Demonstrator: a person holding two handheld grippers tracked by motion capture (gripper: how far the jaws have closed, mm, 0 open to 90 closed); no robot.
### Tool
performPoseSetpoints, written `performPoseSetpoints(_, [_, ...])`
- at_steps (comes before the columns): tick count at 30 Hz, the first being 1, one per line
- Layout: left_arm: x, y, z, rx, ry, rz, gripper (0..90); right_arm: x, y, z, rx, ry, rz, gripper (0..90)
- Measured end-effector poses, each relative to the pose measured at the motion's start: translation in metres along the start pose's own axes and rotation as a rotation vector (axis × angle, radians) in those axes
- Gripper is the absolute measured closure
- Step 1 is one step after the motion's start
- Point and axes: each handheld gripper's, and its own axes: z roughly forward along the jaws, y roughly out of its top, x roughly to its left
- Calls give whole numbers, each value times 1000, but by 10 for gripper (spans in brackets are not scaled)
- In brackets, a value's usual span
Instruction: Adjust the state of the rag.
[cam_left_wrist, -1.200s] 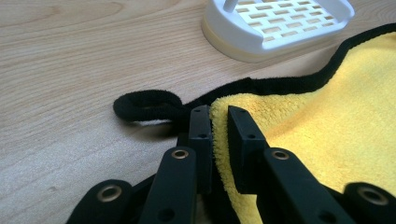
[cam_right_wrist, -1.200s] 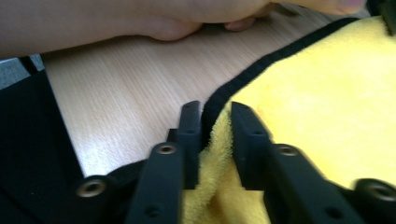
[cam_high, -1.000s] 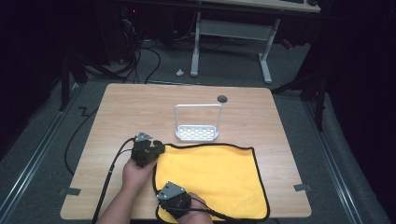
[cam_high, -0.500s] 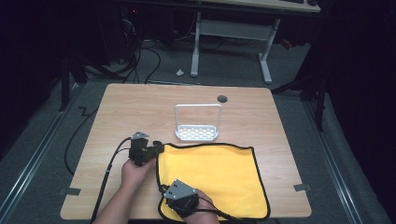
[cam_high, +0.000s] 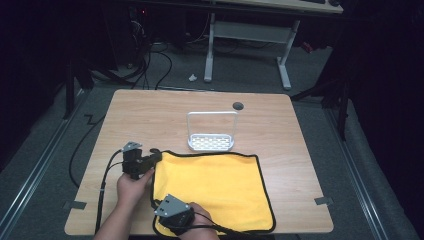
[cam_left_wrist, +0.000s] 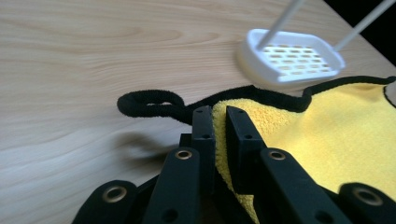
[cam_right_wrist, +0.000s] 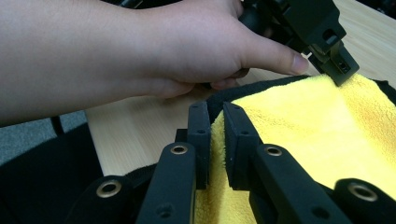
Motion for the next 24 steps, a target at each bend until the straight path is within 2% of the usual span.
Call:
performPoseSetpoints(3, [14, -3, -15, -8, 37, -29, 827, 9, 8, 11, -13, 18, -6, 831])
performPoseSetpoints(6, [26, -2, -34, -20, 71, -30, 828, 17, 19, 20, -27, 39, -13, 831])
performPoseSetpoints(9, [34, 5, -51, -4, 118, 11, 828, 24, 32, 28, -48, 59, -24, 831])
performPoseSetpoints(11, [36, 10, -60, -8, 135, 24, 829, 28, 40, 31, -59, 68, -29, 831])
performPoseSetpoints(13, [33, 14, -65, -13, 141, 31, 830, 31, 46, 33, -69, 74, -35, 831])
performPoseSetpoints(16, [24, 19, -63, -18, 141, 41, 830, 30, 47, 28, -86, 62, -39, 831])
performPoseSetpoints(21, [3, 24, -44, -16, 138, 54, 828, 16, 37, 11, -91, 27, -23, 831])
performPoseSetpoints(24, [-9, 26, -33, -20, 122, 58, 828, 8, 29, 0, -91, 4, -14, 831])
